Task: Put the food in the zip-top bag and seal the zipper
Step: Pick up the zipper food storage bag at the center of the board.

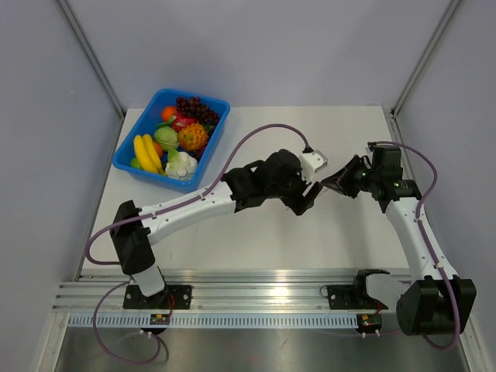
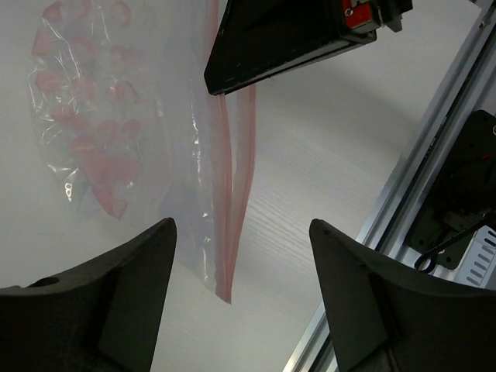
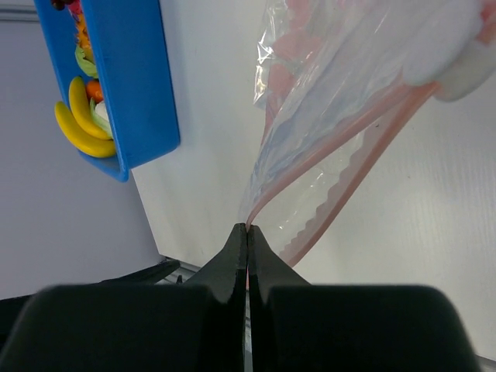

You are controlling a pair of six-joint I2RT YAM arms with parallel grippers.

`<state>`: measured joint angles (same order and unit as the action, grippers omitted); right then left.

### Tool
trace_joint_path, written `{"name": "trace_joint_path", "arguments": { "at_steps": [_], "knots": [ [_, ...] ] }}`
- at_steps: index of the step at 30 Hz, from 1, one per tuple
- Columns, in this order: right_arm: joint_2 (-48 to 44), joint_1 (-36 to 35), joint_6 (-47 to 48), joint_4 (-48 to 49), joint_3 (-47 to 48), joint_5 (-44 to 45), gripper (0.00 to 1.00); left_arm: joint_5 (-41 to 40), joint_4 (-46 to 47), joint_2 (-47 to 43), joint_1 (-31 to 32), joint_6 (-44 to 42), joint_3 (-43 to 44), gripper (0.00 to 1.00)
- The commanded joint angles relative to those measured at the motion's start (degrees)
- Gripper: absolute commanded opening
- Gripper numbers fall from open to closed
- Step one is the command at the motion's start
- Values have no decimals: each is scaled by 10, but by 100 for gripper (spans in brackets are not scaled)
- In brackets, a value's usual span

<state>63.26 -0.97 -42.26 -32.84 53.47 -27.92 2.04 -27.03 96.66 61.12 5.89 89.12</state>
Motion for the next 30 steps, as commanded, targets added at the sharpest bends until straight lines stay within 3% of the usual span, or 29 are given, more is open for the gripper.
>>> {"name": "trace_joint_path", "arguments": {
  "at_steps": [1, 30],
  "knots": [
    [-11, -8, -15, 14, 34, -24, 0, -18, 63, 19, 3, 26, 26, 72],
    [-29, -10, -3, 0, 38, -47, 0, -100, 76, 89, -6, 25, 71, 57]
  ]
}}
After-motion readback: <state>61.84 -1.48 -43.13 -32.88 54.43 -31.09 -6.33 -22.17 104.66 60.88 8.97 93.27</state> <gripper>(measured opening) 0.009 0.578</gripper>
